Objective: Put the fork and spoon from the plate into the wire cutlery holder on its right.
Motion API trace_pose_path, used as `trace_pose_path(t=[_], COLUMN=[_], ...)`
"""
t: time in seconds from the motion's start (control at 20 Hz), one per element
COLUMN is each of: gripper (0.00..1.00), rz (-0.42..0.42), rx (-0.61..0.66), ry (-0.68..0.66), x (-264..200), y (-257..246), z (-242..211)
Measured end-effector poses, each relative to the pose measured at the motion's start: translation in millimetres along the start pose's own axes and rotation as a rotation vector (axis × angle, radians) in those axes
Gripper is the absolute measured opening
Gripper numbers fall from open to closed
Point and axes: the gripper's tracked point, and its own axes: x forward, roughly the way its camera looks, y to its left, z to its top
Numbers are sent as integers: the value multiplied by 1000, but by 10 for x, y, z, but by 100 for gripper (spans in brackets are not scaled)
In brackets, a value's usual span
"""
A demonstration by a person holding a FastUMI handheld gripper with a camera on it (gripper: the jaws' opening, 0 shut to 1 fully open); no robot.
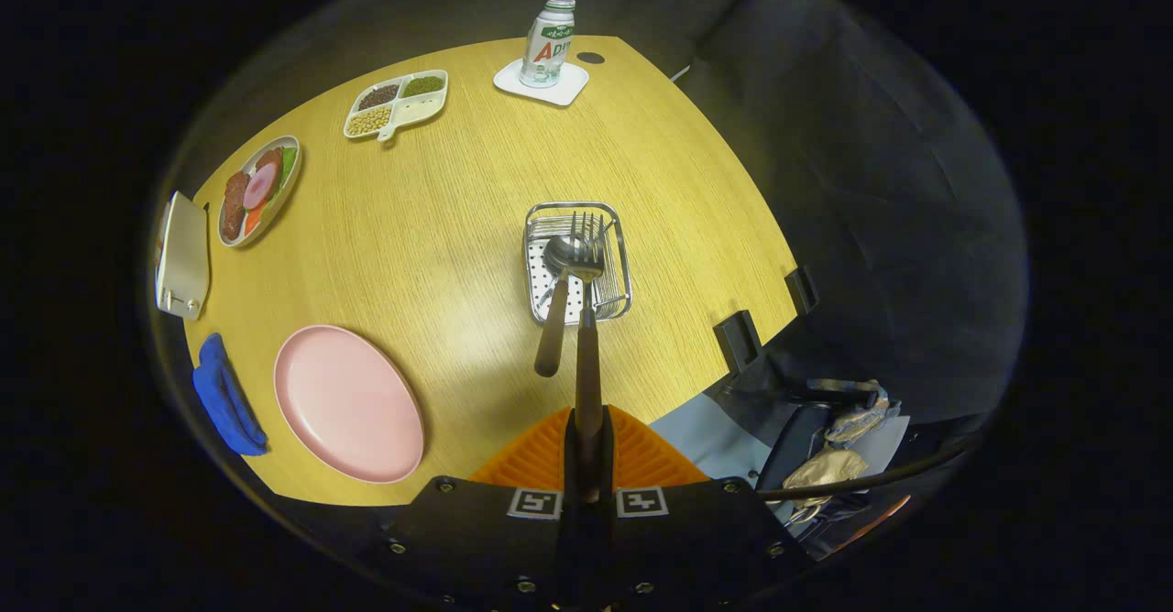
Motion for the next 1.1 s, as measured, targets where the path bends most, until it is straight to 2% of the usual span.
trace_pose_path(t=[0.95,1.1], gripper=[8,11], rz=[66,64], rx=[-31,-45], ry=[149,175], x=[322,318], y=[34,10], z=[129,72])
